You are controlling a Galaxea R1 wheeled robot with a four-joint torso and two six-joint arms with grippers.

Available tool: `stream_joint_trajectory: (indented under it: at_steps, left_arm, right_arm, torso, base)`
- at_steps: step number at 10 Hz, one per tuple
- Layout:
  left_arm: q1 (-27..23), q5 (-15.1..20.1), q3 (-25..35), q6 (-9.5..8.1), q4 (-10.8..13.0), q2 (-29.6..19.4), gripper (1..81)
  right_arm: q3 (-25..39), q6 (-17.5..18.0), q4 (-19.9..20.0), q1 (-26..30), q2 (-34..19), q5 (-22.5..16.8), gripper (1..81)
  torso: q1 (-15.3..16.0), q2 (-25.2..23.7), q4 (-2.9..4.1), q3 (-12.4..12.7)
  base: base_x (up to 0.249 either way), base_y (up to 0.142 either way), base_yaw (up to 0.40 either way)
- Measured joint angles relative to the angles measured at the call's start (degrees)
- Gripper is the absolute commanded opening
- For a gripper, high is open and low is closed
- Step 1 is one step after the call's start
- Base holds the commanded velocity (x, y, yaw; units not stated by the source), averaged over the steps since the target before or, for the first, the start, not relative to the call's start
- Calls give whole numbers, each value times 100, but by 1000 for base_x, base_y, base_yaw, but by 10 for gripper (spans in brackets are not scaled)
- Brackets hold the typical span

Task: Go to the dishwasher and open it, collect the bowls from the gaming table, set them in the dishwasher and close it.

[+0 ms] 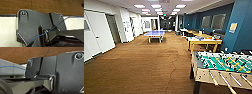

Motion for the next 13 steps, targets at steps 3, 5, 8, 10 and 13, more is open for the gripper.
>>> stream_joint_trajectory:
  at_steps: [3,5,8,10,13]
  left_arm:
    - [-20,-7,-5,0,-2,-11,811]
    - [35,-24,-18,2,-2,41,811]
    - [77,17,-22,0,-5,-52,811]
    - [16,-24,-49,0,-11,-7,811]
    - [35,-18,0,0,-11,2,811]
  right_arm:
    - [-6,-2,-2,1,28,5,811]
    - [-11,0,-10,-5,20,2,811]
    - [-63,-2,-21,-57,98,-30,811]
    - [-16,-4,-27,-5,26,9,811]
    - [-63,-2,-29,-2,63,2,811]
  torso:
    - [5,2,0,0]
    - [-4,-2,2,2]
    - [-11,-6,0,5]
    - [-9,-5,0,2]
    - [-6,-2,0,2]
  base:
    - [140,0,0]
    - [140,0,0]
    - [140,0,0]
    - [140,0,0]
    - [140,0,0]
